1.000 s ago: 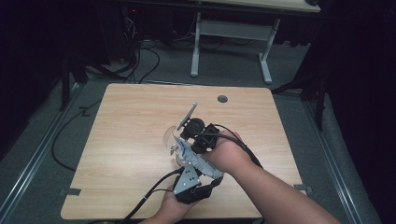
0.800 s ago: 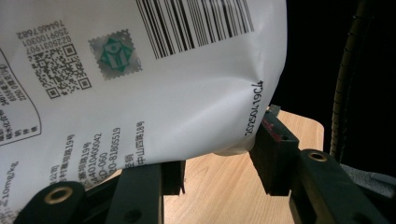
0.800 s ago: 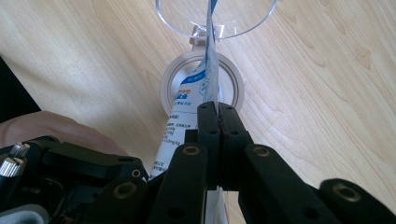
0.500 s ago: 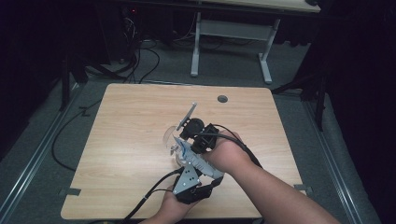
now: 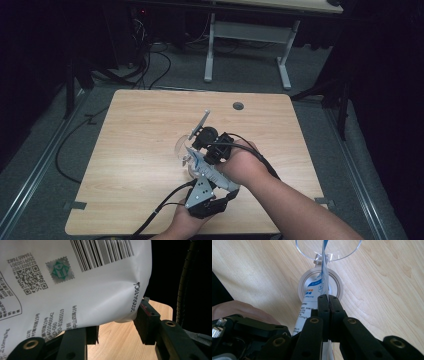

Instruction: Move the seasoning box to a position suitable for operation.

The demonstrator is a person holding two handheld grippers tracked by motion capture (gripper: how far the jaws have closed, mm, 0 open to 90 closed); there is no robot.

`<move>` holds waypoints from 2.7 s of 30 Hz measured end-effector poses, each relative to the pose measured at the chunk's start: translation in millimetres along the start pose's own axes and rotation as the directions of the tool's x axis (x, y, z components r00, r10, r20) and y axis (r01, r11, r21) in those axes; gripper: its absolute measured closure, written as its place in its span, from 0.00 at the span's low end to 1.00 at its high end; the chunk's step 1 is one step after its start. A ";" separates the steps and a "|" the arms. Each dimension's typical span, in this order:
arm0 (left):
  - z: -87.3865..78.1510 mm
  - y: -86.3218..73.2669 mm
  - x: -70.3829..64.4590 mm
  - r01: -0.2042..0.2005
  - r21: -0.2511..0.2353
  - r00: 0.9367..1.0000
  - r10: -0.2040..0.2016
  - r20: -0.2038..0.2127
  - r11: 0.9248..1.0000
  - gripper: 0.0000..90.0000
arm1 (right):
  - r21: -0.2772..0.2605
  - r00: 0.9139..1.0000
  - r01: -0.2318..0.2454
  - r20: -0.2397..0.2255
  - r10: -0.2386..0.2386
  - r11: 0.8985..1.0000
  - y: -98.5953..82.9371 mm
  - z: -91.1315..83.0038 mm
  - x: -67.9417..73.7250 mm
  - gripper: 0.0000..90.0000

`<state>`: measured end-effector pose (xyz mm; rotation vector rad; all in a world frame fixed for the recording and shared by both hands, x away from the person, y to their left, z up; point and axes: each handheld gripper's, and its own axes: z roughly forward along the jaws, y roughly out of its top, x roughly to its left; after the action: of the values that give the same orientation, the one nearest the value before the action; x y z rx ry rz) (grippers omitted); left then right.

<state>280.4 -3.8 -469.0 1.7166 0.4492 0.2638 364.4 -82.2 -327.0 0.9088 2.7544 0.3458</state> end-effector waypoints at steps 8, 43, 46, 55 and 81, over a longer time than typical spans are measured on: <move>0.5 -0.1 -0.4 0.002 -0.001 1.000 -0.002 0.002 1.000 0.65 | 0.003 1.000 0.001 0.000 -0.001 1.000 -0.2 0.3 0.1 1.00; -0.8 -0.2 0.2 0.001 -0.002 1.000 -0.001 0.000 1.000 0.65 | 0.002 1.000 0.007 0.000 -0.007 1.000 1.6 1.7 1.3 1.00; -0.6 -0.3 -0.1 0.000 -0.002 1.000 0.000 -0.001 1.000 0.65 | 0.002 1.000 0.009 0.000 -0.009 1.000 1.5 1.7 1.3 1.00; -0.3 -0.6 -0.2 -0.001 -0.001 1.000 0.001 0.000 1.000 0.65 | 0.001 1.000 0.008 0.001 -0.008 1.000 0.6 2.0 0.8 1.00; 0.0 -1.0 -0.9 -0.004 -0.001 1.000 0.004 0.004 1.000 0.65 | -0.005 1.000 0.010 0.005 -0.010 1.000 -1.2 1.3 1.6 1.00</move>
<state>279.4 -4.1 -469.9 1.7171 0.4431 0.2633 362.9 -81.9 -328.8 0.8936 2.7515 0.3484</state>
